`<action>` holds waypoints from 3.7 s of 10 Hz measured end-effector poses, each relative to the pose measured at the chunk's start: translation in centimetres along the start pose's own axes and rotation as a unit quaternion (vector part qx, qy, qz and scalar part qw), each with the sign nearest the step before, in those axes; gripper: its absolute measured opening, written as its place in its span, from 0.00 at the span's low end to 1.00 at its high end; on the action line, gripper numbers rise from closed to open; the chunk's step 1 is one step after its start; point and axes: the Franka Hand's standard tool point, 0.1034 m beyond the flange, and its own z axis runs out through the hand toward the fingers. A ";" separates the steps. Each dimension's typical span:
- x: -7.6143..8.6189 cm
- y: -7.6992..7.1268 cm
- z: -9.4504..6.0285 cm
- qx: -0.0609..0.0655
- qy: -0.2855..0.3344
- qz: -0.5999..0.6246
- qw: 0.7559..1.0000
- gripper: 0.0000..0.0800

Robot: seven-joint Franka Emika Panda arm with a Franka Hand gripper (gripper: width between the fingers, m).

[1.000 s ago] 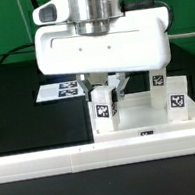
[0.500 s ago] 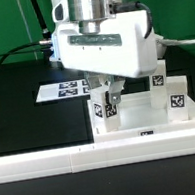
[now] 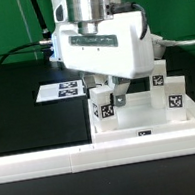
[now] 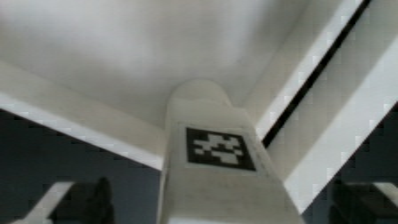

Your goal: Assemble square table

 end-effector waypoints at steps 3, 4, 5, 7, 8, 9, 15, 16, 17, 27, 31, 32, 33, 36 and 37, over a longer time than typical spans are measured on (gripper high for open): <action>0.0 -0.2 -0.3 0.004 0.000 -0.187 0.982 0.81; 0.3 -0.1 -0.3 0.005 -0.001 -0.254 0.967 0.81; 0.5 0.1 -0.2 0.003 -0.004 -0.312 0.950 0.81; 0.4 0.1 -0.2 0.003 -0.004 -0.352 0.936 0.81; 0.5 0.2 -0.2 0.001 -0.002 -0.392 0.920 0.81; 0.5 0.1 -0.2 0.000 -0.001 -0.427 0.904 0.81; 0.8 0.2 -0.3 -0.003 0.001 -0.577 0.816 0.81; 0.8 0.2 -0.2 -0.004 0.001 -0.573 0.820 0.81; 0.8 0.2 -0.2 -0.004 0.001 -0.573 0.820 0.65; 1.5 0.0 0.1 0.006 0.029 -0.362 0.932 0.36; 0.6 -0.4 0.0 0.011 0.030 -0.151 0.988 0.36; 0.7 -0.4 0.0 0.011 0.032 -0.116 0.993 0.36; 0.7 -0.4 0.0 0.012 0.032 -0.067 0.997 0.36; 0.6 -0.3 -0.1 0.003 0.035 0.115 0.993 0.37; 0.7 -0.2 0.0 0.002 0.032 0.135 0.990 0.37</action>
Offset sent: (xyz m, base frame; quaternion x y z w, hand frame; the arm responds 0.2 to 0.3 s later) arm -0.0005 0.0202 0.0004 0.0730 -0.0870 -0.3136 0.9428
